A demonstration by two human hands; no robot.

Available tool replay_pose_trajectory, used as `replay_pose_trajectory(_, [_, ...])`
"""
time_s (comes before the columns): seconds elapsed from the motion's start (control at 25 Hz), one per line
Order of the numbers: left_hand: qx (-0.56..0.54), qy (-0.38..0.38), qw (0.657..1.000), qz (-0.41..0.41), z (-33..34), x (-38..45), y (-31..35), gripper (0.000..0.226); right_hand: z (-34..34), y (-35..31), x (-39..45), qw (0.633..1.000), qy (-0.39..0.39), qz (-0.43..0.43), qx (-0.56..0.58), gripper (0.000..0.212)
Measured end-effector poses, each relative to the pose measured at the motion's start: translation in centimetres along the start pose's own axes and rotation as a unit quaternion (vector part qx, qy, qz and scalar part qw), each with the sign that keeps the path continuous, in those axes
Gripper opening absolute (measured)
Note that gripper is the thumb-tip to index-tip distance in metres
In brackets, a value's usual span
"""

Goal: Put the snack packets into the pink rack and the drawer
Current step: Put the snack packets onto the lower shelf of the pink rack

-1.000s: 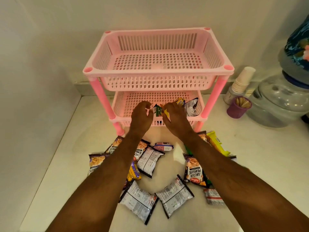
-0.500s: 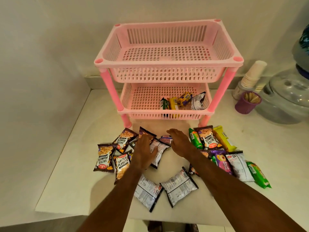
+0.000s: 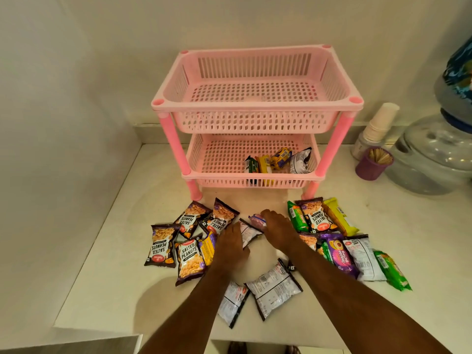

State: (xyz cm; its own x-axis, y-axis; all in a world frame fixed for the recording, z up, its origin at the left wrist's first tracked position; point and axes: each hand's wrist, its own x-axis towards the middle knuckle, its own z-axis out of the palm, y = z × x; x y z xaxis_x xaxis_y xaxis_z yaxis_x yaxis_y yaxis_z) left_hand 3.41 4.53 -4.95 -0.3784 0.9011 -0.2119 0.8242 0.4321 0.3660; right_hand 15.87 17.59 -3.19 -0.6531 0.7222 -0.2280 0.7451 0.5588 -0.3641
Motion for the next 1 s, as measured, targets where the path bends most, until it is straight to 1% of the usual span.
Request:
replay_pose_trajectory(0.08, [-0.050, 0.026, 0.998, -0.006, -0.6, 0.1, 0.4, 0.075, -0.1, 0.3, -0.5, 0.998, 0.032, 0.013, 0.056, 0.040])
replay_pose_trajectory(0.2, [-0.124, 0.115, 0.985, 0.018, -2.1, -0.3, 1.2, 0.066, -1.2, 0.4, -1.2, 0.978, 0.103, 0.009, 0.180, 0.039])
replay_pose_trajectory(0.32, [-0.178, 0.218, 0.958, 0.054, -4.0, 0.0, 1.8, 0.056, -2.9, 0.0, -1.8, 0.954, 0.153, 0.001, 0.258, 0.044])
replay_pose_trajectory(0.4, [-0.197, 0.281, 0.938, 0.053, -5.9, 0.8, 2.0, 0.051, -4.4, -0.7, -1.7, 0.940, 0.178, -0.004, 0.292, 0.048])
replay_pose_trajectory(0.52, [-0.193, 0.334, 0.921, 0.049, -8.7, 2.5, 1.8, 0.049, -6.8, -2.6, -0.7, 0.922, 0.198, -0.014, 0.332, 0.042])
replay_pose_trajectory(0.6, [-0.185, 0.349, 0.918, 0.042, -10.7, 4.1, 1.3, 0.047, -8.5, -4.1, 0.7, 0.916, 0.199, -0.030, 0.348, 0.035])
replay_pose_trajectory(0.72, [-0.166, 0.366, 0.915, 0.025, -13.5, 6.6, 0.4, 0.045, -10.8, -6.4, 3.0, 0.920, 0.179, -0.056, 0.345, 0.026])
replay_pose_trajectory(0.8, [-0.152, 0.372, 0.916, 0.015, -15.3, 8.3, -0.2, 0.045, -12.0, -7.8, 4.8, 0.931, 0.153, -0.067, 0.324, 0.025])
replay_pose_trajectory(0.88, [-0.122, 0.374, 0.919, 0.020, -16.7, 10.1, -1.0, 0.043, -12.7, -9.0, 6.6, 0.947, 0.126, -0.056, 0.290, 0.025])
replay_pose_trajectory(1.0, [-0.082, 0.345, 0.935, 0.003, -17.8, 12.1, -1.5, 0.035, -13.1, -10.3, 8.7, 0.962, 0.069, -0.033, 0.263, 0.029])
